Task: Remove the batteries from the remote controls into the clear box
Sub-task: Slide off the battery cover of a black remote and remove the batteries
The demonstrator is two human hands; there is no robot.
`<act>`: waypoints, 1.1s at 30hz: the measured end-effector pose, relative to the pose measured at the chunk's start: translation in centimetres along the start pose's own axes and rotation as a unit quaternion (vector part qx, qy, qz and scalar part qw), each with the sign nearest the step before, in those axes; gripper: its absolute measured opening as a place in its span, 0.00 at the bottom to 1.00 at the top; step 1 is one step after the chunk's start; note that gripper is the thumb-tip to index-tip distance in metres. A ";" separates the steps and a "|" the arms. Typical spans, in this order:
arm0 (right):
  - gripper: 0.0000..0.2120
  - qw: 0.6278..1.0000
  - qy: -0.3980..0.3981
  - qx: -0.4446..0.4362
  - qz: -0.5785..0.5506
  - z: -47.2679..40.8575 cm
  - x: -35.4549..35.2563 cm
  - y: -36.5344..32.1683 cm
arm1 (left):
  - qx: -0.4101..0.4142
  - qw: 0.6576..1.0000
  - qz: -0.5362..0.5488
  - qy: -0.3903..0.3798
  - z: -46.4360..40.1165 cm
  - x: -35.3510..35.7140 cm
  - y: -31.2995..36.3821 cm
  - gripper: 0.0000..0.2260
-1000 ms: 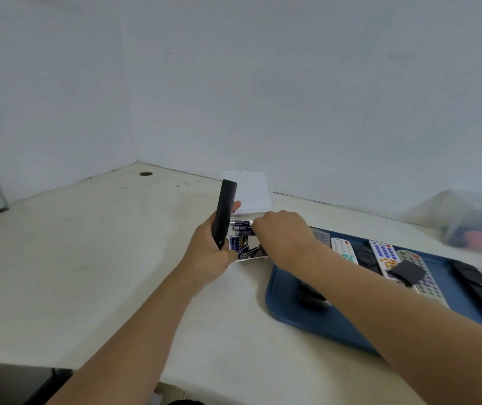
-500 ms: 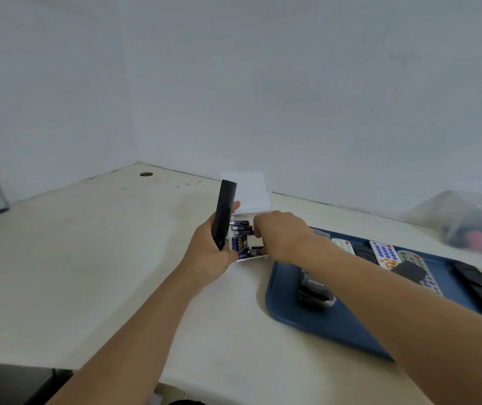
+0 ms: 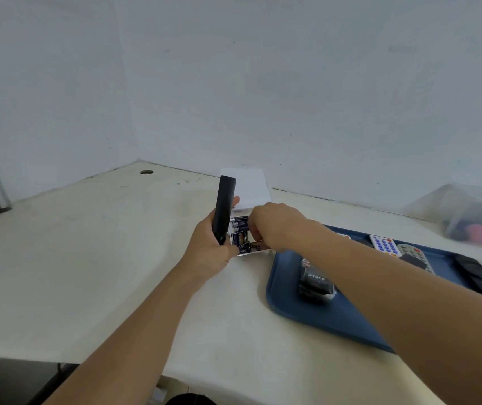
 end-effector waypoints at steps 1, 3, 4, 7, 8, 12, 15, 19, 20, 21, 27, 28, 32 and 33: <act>0.12 1.000 0.015 -0.006 -0.018 0.1 -0.2 0.3 | -0.001 1.000 -0.004 0.003 0.0 -0.1 -0.1 0.40; 0.12 0.996 0.059 -0.022 -0.065 0.4 -0.8 1.0 | -0.002 1.000 -0.011 0.009 -0.2 -0.2 -0.3 0.40; 0.11 0.992 0.073 -0.033 -0.094 0.5 -1.0 1.2 | -0.001 1.000 -0.013 0.011 -0.2 -0.2 -0.4 0.40; 0.11 0.985 0.056 -0.071 -0.150 0.3 -0.7 0.4 | -0.001 1.000 -0.023 0.018 -0.2 -0.4 -0.6 0.41; 0.12 0.986 0.049 -0.072 -0.144 0.1 -0.4 0.1 | -0.003 1.000 -0.025 0.019 -0.3 -0.5 -0.6 0.41; 0.14 0.986 0.047 -0.071 -0.141 -0.4 -0.1 -0.5 | -0.015 1.000 -0.024 0.014 -0.4 -0.4 -0.9 0.40; 0.12 0.983 0.063 -0.083 -0.154 -0.1 -0.3 -1.0 | -0.018 0.999 -0.028 0.015 -0.4 -0.5 -1.0 0.40; 0.11 0.989 0.052 -0.076 -0.118 -0.1 0.5 -1.1 | -0.018 0.999 -0.025 0.020 -0.5 -0.6 -1.0 0.39; 0.11 0.991 0.050 -0.071 -0.106 -0.1 0.7 -1.0 | -0.017 0.999 -0.025 0.019 -0.5 -0.5 -1.0 0.39; 0.11 0.991 0.050 -0.070 -0.104 -0.2 0.7 -1.1 | -0.017 0.999 -0.026 0.018 -0.5 -0.5 -1.0 0.39; 0.11 0.989 0.064 -0.071 -0.113 -0.1 0.6 -1.0 | -0.013 0.999 -0.028 0.012 -0.5 -0.4 -0.7 0.40; 0.11 0.989 0.067 -0.074 -0.111 0.0 0.6 -1.1 | -0.014 0.999 -0.028 0.010 -0.4 -0.4 -0.7 0.40; 0.09 0.989 0.086 -0.079 -0.090 0.4 0.6 -1.2 | -0.008 1.000 -0.028 0.010 -0.4 -0.3 -0.5 0.40; 0.09 0.989 0.092 -0.081 -0.086 0.5 0.6 -1.2 | -0.006 1.000 -0.025 0.011 -0.4 -0.3 -0.5 0.40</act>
Point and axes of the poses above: each hand's wrist, its own z-axis away from the middle knuckle, its own x-axis out of the palm, y = z × x, the point moved 8 cm from there along -z, towards the middle knuckle, and after that the axes turned 4 degrees about z, right-handed, at the moved point
